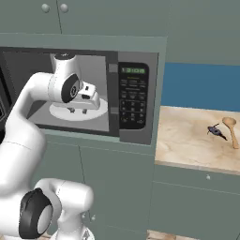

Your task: Close the microwave door.

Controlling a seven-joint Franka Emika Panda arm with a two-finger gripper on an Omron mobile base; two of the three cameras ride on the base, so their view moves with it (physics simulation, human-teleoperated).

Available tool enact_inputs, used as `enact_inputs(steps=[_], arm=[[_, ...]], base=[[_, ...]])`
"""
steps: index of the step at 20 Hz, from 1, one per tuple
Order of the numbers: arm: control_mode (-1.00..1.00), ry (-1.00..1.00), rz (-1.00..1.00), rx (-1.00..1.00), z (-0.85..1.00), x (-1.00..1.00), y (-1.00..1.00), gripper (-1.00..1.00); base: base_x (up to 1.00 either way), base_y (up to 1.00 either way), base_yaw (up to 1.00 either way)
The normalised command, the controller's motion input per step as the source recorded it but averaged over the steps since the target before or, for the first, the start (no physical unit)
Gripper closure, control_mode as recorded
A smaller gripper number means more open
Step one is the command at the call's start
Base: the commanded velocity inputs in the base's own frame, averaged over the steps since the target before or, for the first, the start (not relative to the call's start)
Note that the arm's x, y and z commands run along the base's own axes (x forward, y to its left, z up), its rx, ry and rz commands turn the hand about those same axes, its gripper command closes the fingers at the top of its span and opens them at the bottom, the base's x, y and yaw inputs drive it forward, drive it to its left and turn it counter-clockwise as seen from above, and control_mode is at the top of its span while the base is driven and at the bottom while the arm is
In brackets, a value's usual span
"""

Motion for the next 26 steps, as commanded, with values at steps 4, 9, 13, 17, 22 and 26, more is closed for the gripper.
enact_inputs(steps=[4,9,13,17,22,26], arm=[[1.0,0.0,0.0,0.0,0.0,0.0,0.0,-1.0],[1.0,0.0,0.0,0.0,0.0,0.0,0.0,-1.0],[1.0,0.0,0.0,0.0,0.0,0.0,0.0,-1.0],[1.0,0.0,0.0,0.0,0.0,0.0,0.0,-1.0],[1.0,0.0,0.0,0.0,0.0,0.0,0.0,-1.0],[1.0,0.0,0.0,0.0,0.0,0.0,0.0,-1.0]], base=[[-0.04,0.0,0.0],[-0.52,0.0,0.0],[-0.74,0.0,0.0],[-0.6,0.04,0.0],[-0.5,0.11,0.0],[-0.22,0.14,0.0]])
